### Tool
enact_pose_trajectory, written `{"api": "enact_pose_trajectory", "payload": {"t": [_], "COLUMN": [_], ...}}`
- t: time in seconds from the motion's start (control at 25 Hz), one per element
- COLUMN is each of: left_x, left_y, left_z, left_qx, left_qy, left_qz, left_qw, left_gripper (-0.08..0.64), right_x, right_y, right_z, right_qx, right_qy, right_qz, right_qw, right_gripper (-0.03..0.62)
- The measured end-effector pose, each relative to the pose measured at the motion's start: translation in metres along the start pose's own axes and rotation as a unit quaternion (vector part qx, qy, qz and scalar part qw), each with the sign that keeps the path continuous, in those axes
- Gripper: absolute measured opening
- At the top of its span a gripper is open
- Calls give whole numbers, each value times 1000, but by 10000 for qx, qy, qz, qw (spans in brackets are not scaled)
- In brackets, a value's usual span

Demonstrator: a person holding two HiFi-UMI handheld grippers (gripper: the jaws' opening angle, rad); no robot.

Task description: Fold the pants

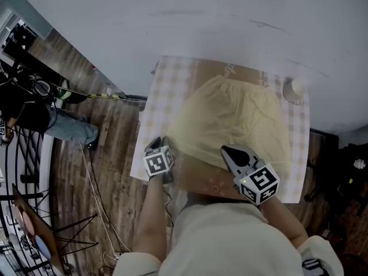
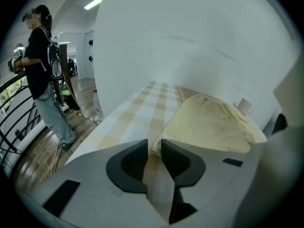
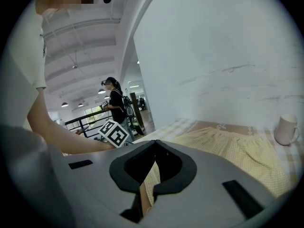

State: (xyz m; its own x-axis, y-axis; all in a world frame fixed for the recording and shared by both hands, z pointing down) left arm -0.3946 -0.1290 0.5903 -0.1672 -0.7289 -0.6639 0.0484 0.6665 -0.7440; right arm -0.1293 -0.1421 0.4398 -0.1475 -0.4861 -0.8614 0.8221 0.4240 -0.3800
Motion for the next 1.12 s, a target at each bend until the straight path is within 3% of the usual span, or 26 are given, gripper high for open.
{"api": "enact_pose_trajectory", "payload": {"t": [0.28,0.8,1.12], "left_x": [-3,-3,-3], "left_y": [-4,-3,-3], "left_z": [0,0,8], "left_qx": [-125,-164,-285], "left_qy": [-34,-98,-530], "left_qz": [-154,-208,-161], "left_qw": [9998,9996,9981], "left_gripper": [81,80,29], "right_x": [-1,-3,-8], "right_y": [0,-16,-19], "right_z": [-4,-30,-40], "right_qx": [-389,-725,-1054], "right_qy": [-115,-239,-361], "right_qz": [20,194,329], "right_qw": [9992,9969,9932], "right_gripper": [0,0,0]}}
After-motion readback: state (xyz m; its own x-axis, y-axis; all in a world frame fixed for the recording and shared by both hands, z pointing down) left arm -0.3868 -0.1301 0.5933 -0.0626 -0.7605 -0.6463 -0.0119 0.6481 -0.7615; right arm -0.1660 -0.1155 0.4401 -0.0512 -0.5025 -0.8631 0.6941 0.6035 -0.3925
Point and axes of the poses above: the fingertips, and each gripper's own axes: y backward along the fingers, z to its right, x out of its top, the point moved 5 cm from there along y, backward along the fingers, and after that the axes turned 8 degrees about -y, right-handed, at the moved point
